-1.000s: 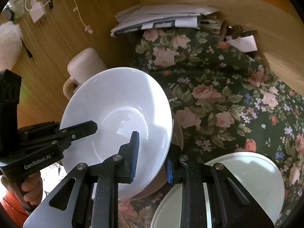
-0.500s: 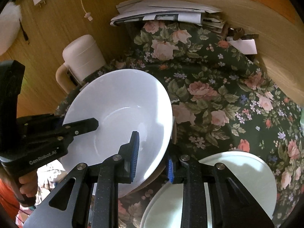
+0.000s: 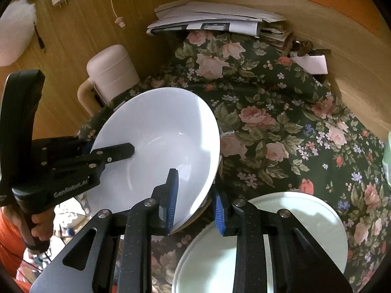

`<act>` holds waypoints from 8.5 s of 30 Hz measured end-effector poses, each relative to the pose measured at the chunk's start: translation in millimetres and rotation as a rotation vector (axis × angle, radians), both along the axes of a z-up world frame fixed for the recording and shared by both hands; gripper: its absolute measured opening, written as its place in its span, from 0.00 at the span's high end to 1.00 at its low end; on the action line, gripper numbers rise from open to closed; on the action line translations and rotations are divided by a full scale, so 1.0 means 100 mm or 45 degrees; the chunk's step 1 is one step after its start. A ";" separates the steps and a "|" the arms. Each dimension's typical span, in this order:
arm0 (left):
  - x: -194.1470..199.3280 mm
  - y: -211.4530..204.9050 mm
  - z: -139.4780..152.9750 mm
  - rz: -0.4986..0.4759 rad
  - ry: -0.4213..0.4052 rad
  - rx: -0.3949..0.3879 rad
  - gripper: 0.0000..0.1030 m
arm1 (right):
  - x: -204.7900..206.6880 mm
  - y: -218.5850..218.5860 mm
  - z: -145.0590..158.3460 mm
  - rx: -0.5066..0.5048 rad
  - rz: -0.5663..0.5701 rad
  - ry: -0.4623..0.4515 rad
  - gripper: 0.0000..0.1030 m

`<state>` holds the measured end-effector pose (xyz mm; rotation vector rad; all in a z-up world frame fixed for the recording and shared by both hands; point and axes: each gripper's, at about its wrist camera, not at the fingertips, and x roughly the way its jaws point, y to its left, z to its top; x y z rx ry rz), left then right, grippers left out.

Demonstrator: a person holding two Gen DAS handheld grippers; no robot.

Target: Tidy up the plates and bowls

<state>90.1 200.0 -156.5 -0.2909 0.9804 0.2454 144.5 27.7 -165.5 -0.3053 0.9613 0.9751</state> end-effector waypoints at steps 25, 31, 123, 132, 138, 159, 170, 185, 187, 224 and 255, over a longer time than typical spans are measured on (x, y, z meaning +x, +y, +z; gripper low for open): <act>0.12 -0.12 0.23 -0.014 -0.100 0.180 0.44 | 0.26 -0.29 0.09 0.103 -0.093 0.034 0.55; 0.17 -0.30 0.43 -0.067 -0.150 0.198 0.43 | 0.37 -0.47 0.26 0.137 -0.142 -0.011 0.55; 2.29 -2.51 -0.45 -0.646 0.165 0.033 0.70 | 1.71 -2.56 -0.34 0.046 -0.811 0.186 0.82; 2.30 -2.59 -0.45 -0.692 0.129 0.047 0.83 | 1.71 -2.47 -0.39 0.058 -0.802 0.205 0.82; 2.26 -2.56 -0.39 -0.679 0.115 0.047 0.83 | 1.70 -2.45 -0.33 0.064 -0.803 0.170 0.82; 1.58 -1.98 0.34 -0.574 -0.081 0.010 0.83 | 1.22 -2.08 0.33 0.142 -0.665 -0.013 0.82; 1.09 -1.52 0.51 -0.465 -0.129 -0.013 0.83 | 0.87 -1.63 0.50 0.164 -0.546 -0.057 0.82; 0.43 -0.75 0.57 -0.288 -0.157 -0.025 0.83 | 0.46 -0.91 0.50 0.196 -0.372 -0.050 0.82; 0.36 -0.66 0.57 -0.265 -0.153 -0.024 0.83 | 0.40 -0.81 0.49 0.196 -0.346 -0.044 0.82; -0.17 0.01 0.11 -0.084 -0.031 -0.016 0.83 | 0.03 -0.02 -0.03 0.093 -0.132 0.085 0.79; -0.03 -0.10 0.22 -0.160 0.024 0.117 0.68 | 0.02 -0.23 0.09 0.153 -0.148 0.085 0.59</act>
